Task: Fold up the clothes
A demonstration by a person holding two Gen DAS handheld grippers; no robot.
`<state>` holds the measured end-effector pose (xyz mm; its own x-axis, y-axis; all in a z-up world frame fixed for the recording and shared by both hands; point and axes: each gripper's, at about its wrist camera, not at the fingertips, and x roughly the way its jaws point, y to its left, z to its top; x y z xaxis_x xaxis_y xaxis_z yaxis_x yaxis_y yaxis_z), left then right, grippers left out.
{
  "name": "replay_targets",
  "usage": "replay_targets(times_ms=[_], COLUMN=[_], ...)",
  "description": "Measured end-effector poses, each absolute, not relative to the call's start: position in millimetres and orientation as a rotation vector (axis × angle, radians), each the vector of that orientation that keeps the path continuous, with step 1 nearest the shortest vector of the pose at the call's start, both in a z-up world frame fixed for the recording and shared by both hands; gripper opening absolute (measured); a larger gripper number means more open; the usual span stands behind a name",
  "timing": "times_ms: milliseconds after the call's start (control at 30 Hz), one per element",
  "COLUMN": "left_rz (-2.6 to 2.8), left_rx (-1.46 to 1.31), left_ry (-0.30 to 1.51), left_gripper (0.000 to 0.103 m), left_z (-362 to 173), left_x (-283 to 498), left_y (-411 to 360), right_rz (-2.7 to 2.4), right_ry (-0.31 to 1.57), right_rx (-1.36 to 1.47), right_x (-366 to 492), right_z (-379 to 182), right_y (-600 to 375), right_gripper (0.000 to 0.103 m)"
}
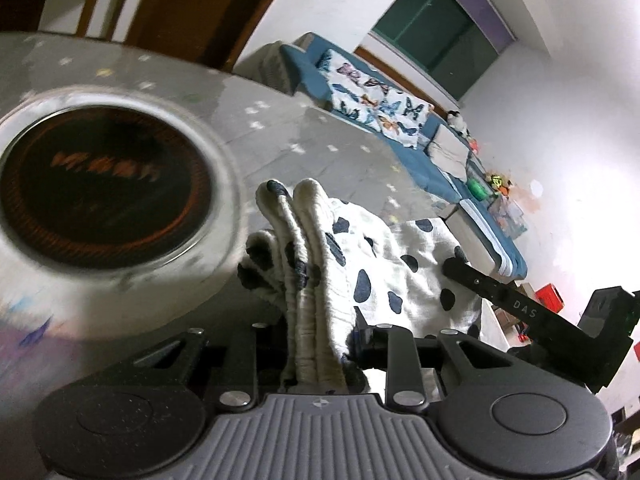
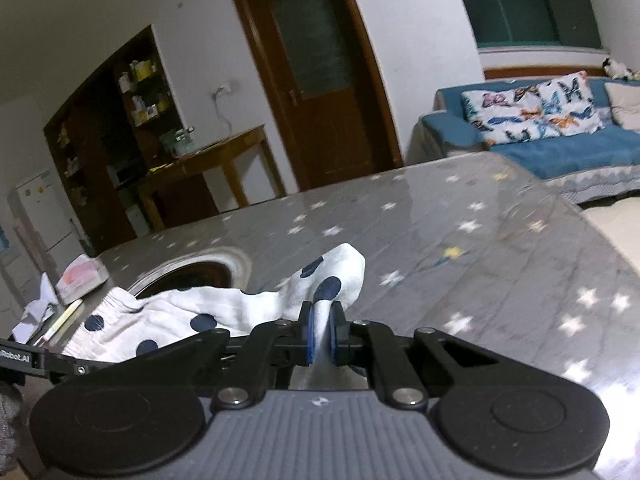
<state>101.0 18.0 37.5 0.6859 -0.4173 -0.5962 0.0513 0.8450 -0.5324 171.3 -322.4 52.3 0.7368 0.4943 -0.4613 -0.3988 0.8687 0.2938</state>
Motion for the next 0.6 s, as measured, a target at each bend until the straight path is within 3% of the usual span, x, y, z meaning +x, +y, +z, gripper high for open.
replay_targets(times_ms=[600], left_rz=[-0.339], left_rx=[-0.448], left_ry=[0.838], left_gripper=[0.029], left_z=[21.4], left_x=[177.1], left_y=[-36.4], right_rz=[0.315], right_ry=[0.586], right_rx=[0.136], right_x=[244.5], right_z=[34.8], right_y=[-353.5], right_gripper=[0.006])
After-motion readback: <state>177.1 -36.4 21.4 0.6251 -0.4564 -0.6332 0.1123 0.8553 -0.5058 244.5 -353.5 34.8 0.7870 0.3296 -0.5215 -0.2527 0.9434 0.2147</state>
